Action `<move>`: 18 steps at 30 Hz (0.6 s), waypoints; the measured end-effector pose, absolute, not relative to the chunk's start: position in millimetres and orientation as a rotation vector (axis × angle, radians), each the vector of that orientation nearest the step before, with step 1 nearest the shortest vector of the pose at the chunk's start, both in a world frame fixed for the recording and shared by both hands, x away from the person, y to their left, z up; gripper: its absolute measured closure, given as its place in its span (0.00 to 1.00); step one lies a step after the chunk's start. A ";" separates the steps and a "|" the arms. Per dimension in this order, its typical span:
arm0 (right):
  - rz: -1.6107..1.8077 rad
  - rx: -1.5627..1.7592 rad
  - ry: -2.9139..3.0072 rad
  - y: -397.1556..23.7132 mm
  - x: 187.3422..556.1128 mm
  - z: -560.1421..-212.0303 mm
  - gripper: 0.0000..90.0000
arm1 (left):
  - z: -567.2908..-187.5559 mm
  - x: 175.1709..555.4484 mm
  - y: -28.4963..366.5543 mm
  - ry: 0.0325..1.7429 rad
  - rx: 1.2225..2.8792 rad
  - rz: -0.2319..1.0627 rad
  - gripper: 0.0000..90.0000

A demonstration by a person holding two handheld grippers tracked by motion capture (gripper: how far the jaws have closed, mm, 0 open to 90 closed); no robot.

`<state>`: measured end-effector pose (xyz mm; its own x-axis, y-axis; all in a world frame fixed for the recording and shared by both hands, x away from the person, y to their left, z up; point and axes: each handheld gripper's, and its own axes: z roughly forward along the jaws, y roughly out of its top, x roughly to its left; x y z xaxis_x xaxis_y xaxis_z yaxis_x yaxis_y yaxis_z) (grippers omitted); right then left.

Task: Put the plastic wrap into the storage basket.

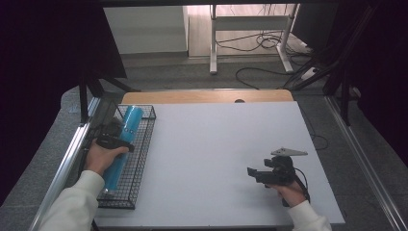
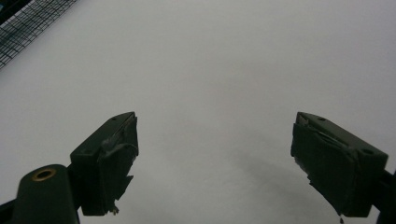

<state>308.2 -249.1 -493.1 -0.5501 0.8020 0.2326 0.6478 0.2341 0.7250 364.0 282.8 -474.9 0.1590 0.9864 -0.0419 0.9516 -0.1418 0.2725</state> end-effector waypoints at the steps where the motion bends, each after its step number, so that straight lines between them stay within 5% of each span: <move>1: 1.213 1.379 2.313 -249.3 308.2 -493.0 0.17 | -477.1 365.2 281.5 1.890 2.209 0.202 0.35; 18: 1.217 1.377 2.308 -250.4 307.0 -491.7 0.17 | -430.4 345.2 271.5 1.735 2.043 0.300 0.18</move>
<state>307.0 -250.4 -491.7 -0.5503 0.8019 0.2327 0.6449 0.2312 0.7284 345.2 271.5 -430.4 0.1888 0.9751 -0.1163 0.8794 -0.1152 0.4619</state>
